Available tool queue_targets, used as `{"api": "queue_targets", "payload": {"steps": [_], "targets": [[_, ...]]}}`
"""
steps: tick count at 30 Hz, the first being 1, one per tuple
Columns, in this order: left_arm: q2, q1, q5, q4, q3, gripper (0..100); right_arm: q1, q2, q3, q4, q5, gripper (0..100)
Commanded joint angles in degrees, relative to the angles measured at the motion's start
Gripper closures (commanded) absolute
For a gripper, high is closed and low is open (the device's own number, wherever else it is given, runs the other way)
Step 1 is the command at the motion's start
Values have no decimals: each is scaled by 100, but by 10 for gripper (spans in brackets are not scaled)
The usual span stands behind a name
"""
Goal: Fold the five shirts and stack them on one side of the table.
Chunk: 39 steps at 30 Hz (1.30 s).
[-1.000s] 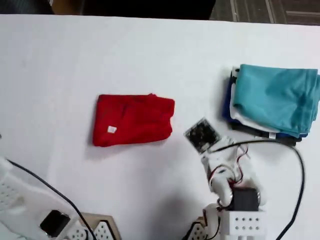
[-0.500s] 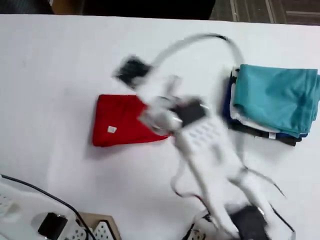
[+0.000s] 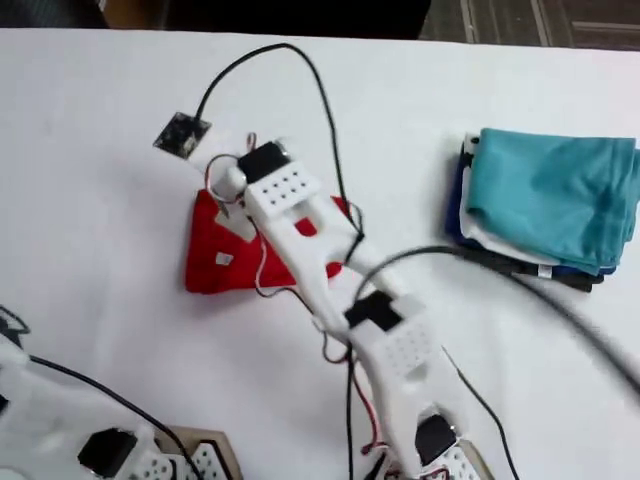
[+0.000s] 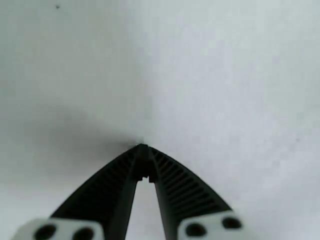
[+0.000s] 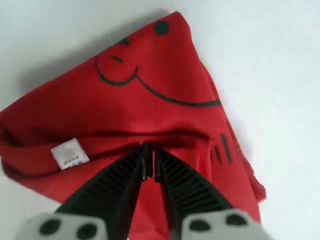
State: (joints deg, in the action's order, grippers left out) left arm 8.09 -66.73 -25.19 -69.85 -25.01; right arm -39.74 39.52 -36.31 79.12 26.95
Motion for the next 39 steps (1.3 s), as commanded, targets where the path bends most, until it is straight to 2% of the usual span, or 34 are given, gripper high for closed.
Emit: {"api": "queue_targets", "payload": {"steps": [1, 7, 13, 19, 23, 29, 34, 39], "targets": [[-985, 387, 246, 141, -497, 972, 40, 338, -967, 224, -26, 978], [-1512, 730, 308, 862, -1481, 972, 84, 910, -1582, 743, -26, 978], [-1530, 730, 941, 1310, -1859, 972, 189, 1015, -1600, 1640, 18, 978], [-1530, 730, 1495, 1635, -2237, 972, 558, 418, -1521, 1868, 18, 978], [-1521, 730, 1530, 1635, -2264, 972, 681, -303, -1213, 1877, 18, 978], [-1521, 738, 1530, 1723, -2316, 972, 251, -505, -1143, 1112, 18, 978], [-1521, 738, 1530, 1723, -2325, 972, 4, 119, -1099, 198, -9, 978], [-1521, 738, 1530, 1723, -2325, 972, 4, 629, -1099, -48, 0, 978]]}}
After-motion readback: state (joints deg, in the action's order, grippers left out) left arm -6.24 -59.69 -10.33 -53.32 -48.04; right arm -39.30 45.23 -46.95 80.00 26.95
